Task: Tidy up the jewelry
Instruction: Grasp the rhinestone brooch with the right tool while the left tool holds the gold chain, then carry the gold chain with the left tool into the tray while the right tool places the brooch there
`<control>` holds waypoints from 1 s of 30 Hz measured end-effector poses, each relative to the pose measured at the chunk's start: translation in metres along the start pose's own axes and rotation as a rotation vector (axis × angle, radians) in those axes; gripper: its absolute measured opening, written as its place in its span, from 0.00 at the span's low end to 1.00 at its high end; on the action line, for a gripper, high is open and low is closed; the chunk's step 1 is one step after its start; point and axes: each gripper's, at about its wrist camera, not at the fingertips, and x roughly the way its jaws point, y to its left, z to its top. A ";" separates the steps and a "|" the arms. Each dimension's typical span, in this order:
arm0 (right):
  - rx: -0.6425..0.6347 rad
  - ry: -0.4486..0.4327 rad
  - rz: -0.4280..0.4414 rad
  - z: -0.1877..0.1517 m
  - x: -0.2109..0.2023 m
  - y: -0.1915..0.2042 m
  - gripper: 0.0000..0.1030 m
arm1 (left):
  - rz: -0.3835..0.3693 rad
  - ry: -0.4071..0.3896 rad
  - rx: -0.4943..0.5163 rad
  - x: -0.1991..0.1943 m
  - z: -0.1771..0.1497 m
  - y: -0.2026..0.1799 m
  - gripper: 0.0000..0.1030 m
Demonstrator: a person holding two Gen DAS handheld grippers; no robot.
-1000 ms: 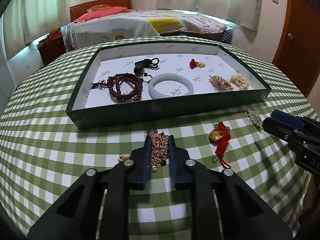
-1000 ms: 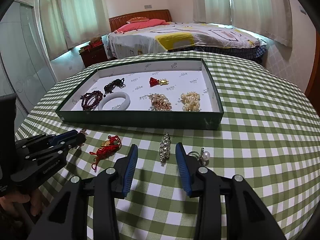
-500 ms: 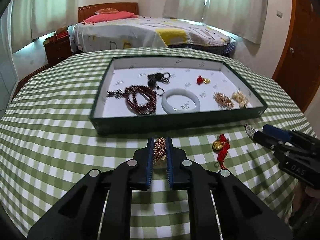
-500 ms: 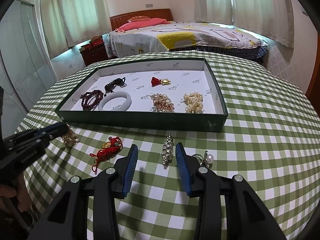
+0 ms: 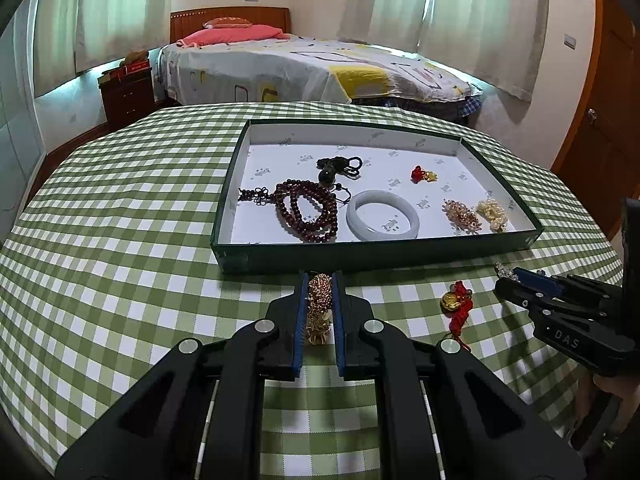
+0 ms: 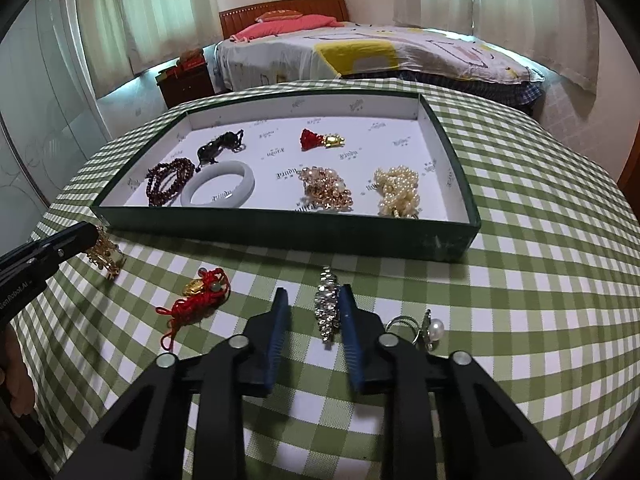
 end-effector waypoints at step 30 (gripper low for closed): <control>-0.016 -0.138 -0.007 0.009 -0.058 0.005 0.13 | -0.012 -0.082 0.010 -0.041 0.010 -0.008 0.11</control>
